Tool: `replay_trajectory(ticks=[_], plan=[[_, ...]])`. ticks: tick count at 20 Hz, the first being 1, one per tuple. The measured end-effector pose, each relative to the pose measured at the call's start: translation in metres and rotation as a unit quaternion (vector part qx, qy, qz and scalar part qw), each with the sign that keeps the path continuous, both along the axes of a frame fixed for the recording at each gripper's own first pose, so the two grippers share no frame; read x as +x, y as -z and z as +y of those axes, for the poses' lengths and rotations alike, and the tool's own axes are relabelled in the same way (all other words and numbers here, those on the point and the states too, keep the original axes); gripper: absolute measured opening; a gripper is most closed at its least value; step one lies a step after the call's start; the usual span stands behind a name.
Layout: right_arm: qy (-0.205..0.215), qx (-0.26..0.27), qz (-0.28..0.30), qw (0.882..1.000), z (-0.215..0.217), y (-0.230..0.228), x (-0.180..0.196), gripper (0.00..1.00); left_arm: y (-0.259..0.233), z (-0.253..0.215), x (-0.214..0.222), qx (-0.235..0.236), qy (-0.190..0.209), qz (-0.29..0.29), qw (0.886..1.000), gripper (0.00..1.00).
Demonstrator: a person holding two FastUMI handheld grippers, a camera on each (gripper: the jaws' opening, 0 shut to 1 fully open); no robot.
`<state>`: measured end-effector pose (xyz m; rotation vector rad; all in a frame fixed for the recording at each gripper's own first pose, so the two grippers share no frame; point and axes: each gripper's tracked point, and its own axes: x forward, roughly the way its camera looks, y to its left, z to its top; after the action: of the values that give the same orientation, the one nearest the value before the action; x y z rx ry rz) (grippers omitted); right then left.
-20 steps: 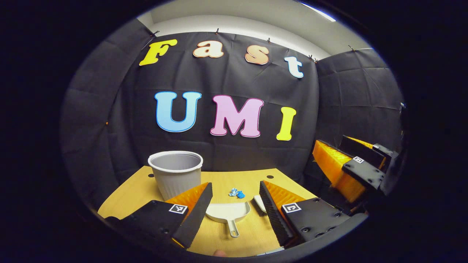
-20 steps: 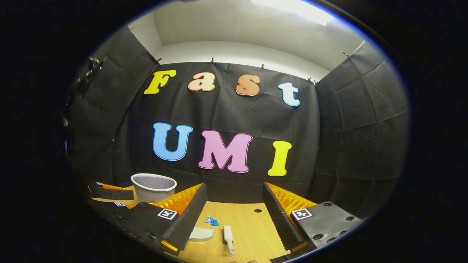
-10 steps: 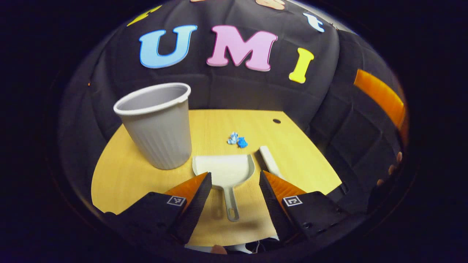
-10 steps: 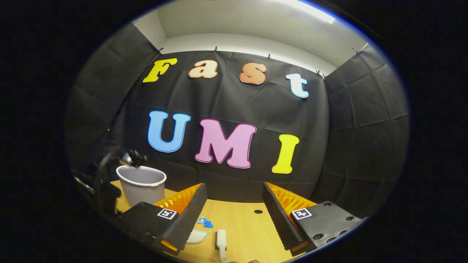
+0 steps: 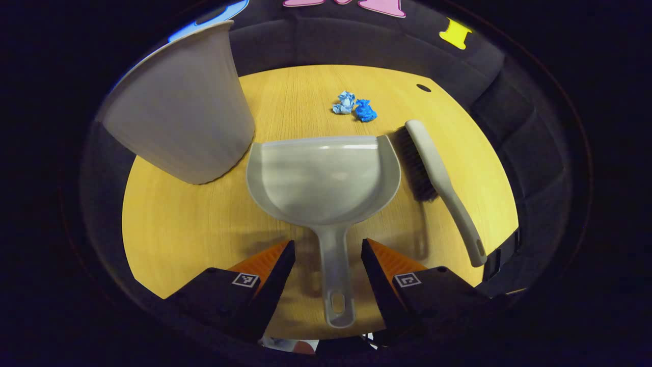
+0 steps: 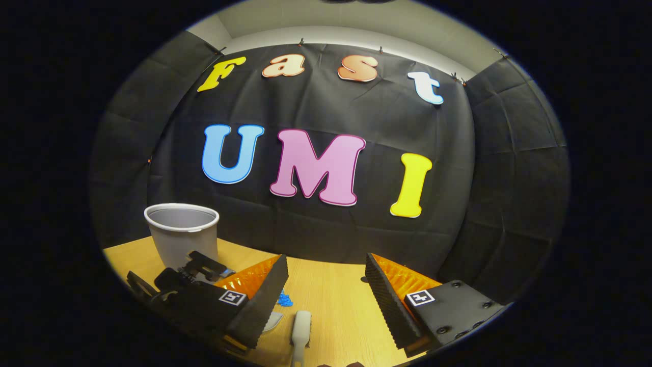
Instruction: Pick up the small broom and dustpan from the desktop, sweep the trash into the dustpan with the broom, and then empty the trash into the garbage bin.
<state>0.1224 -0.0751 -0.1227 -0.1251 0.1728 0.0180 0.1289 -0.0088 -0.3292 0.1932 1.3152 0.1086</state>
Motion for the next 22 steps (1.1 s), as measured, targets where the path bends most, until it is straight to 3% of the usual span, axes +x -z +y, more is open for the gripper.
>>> replay_trajectory(ticks=[5,7,8,9,10,11,12,13,14,17,19,21,22], plan=[[-0.023,0.043,0.085,0.995,0.01,0.044,-0.006,0.97,0.017,0.012,0.017,0.047,-0.041,0.057,0.996,0.79],[-0.032,0.043,0.095,0.994,0.011,0.051,-0.005,0.98,0.023,0.002,0.021,0.018,-0.072,0.073,0.995,0.65],[-0.035,0.045,0.106,0.993,0.01,0.056,-0.002,0.98,0.023,0.0,0.023,0.011,-0.083,0.082,0.993,0.65],[-0.035,0.05,0.123,0.99,0.009,0.064,-0.002,0.98,0.023,0.0,0.023,0.01,-0.089,0.089,0.992,0.53],[-0.036,0.061,0.144,0.987,0.009,0.074,-0.002,0.98,0.022,-0.004,0.023,0.001,-0.094,0.095,0.991,0.49],[-0.034,0.069,0.163,0.984,0.008,0.082,-0.004,0.98,0.024,-0.007,0.024,-0.006,-0.098,0.1,0.99,0.42],[-0.033,0.075,0.174,0.981,0.006,0.086,-0.007,0.98,0.022,-0.009,0.026,-0.006,-0.098,0.107,0.989,0.44],[-0.034,0.077,0.178,0.98,0.006,0.088,-0.007,0.98,0.024,-0.008,0.023,-0.008,-0.091,0.109,0.99,0.34],[-0.044,0.079,0.187,0.978,0.009,0.091,-0.008,0.98,0.024,-0.008,0.024,-0.008,-0.086,0.109,0.99,0.32],[-0.061,0.077,0.249,0.963,0.02,0.115,-0.024,0.92,0.023,-0.007,0.023,-0.021,-0.082,0.101,0.991,0.3],[-0.064,0.08,0.286,0.953,0.026,0.13,-0.032,0.97,0.022,-0.002,0.019,-0.022,-0.074,0.096,0.992,0.29],[-0.051,0.083,0.324,0.941,0.022,0.144,-0.038,0.92,0.022,0.004,0.012,-0.021,-0.061,0.09,0.994,0.29],[-0.038,0.091,0.354,0.93,0.021,0.153,-0.041,0.97,0.021,0.007,0.007,-0.021,-0.056,0.086,0.995,0.29]])
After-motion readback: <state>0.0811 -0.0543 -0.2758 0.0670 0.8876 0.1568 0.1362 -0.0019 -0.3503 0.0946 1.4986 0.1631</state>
